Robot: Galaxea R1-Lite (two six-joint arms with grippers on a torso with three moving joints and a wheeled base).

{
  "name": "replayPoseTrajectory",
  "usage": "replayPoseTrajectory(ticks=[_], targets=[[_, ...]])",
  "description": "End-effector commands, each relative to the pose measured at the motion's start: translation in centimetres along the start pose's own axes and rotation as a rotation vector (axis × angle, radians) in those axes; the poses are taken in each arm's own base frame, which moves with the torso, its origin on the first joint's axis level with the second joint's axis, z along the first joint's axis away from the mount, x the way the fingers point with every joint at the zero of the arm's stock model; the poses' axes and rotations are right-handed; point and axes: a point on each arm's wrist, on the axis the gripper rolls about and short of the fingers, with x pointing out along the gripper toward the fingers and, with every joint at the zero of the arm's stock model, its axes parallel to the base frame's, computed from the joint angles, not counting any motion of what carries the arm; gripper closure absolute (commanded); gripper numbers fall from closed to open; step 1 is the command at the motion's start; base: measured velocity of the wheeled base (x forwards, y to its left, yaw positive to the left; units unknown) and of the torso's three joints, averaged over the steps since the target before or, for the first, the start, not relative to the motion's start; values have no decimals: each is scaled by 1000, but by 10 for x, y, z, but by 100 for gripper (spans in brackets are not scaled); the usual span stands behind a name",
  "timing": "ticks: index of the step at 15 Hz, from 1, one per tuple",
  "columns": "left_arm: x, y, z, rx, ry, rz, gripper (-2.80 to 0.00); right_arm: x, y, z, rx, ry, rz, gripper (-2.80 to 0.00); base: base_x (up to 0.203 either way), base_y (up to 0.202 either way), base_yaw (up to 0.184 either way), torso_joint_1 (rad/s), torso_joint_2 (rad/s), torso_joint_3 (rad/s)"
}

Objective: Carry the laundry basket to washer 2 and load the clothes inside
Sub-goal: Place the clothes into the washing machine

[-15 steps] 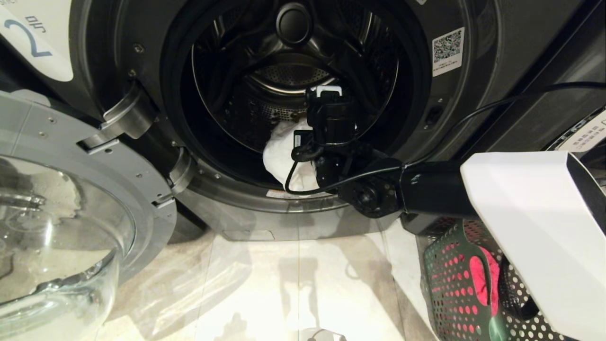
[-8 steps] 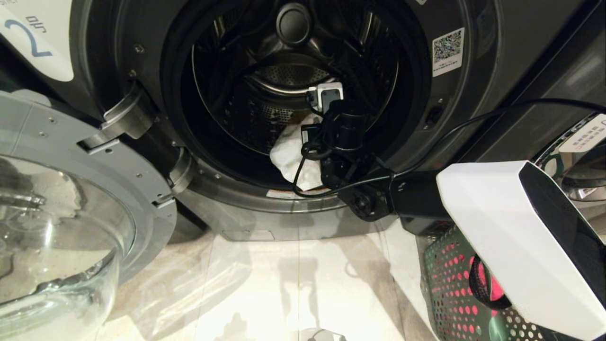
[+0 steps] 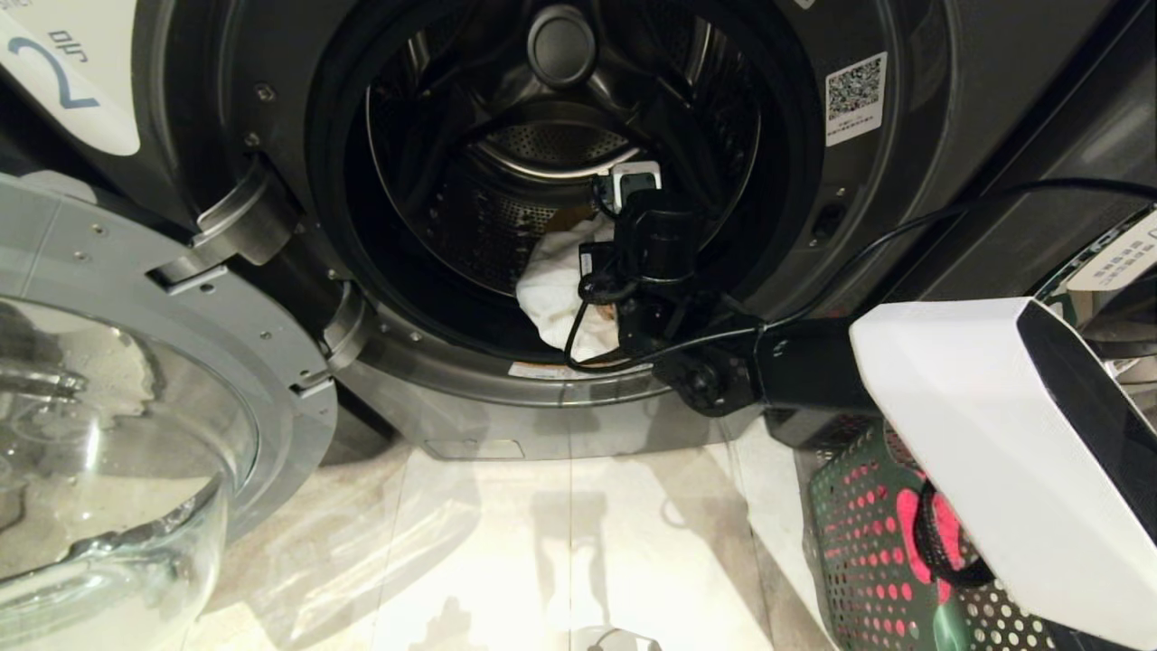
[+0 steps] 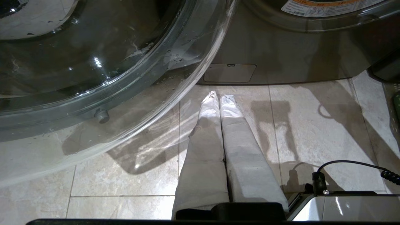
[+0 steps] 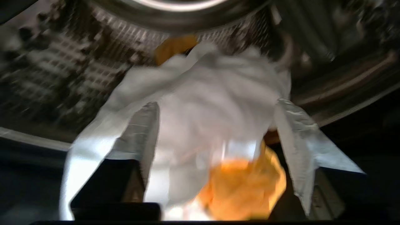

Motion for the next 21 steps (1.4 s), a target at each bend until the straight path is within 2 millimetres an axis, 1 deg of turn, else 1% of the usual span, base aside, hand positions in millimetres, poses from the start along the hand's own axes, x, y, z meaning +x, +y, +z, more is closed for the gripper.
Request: replayPoseTrajectory(ticks=[1, 3, 5, 7, 8, 9, 10, 12, 14, 15, 16, 19, 21], targets=[[0, 0, 0, 0, -1, 1, 0, -22, -7, 30, 61, 95, 20, -280, 0, 0, 0, 0, 0, 0], [0, 0, 0, 0, 0, 0, 0, -52, -12, 47, 82, 227, 47, -280, 0, 0, 0, 0, 0, 0], [0, 0, 0, 0, 0, 0, 0, -88, -19, 46, 31, 339, 97, -280, 0, 0, 0, 0, 0, 0], [0, 0, 0, 0, 0, 0, 0, -131, -34, 48, -23, 431, 180, -280, 0, 0, 0, 0, 0, 0], [0, 0, 0, 0, 0, 0, 0, -151, -44, 49, -48, 474, 217, -280, 0, 0, 0, 0, 0, 0], [0, 0, 0, 0, 0, 0, 0, -173, -57, 46, -84, 539, 247, -280, 0, 0, 0, 0, 0, 0], [0, 0, 0, 0, 0, 2, 0, -192, -72, 42, -107, 618, 253, 0, 0, 0, 0, 0, 0, 0], [0, 0, 0, 0, 0, 0, 0, -225, -103, 39, -84, 768, 206, 0, 0, 0, 0, 0, 0, 0], [0, 0, 0, 0, 0, 0, 0, -256, -140, 36, -74, 905, 143, 0, 0, 0, 0, 0, 0, 0], [0, 0, 0, 0, 0, 0, 0, -271, -162, 33, -83, 995, 90, 0, 0, 0, 0, 0, 0, 0], [0, 0, 0, 0, 0, 0, 0, -280, -183, 30, -79, 1080, 19, 0, 0, 0, 0, 0, 0, 0], [0, 0, 0, 0, 0, 0, 0, -286, -234, 27, 32, 1247, -220, 0, 0, 0, 0, 0, 0, 0], [0, 0, 0, 0, -2, 1, 0, -287, -266, 25, 142, 1311, -415, 0, 0, 0, 0, 0, 0, 0]])
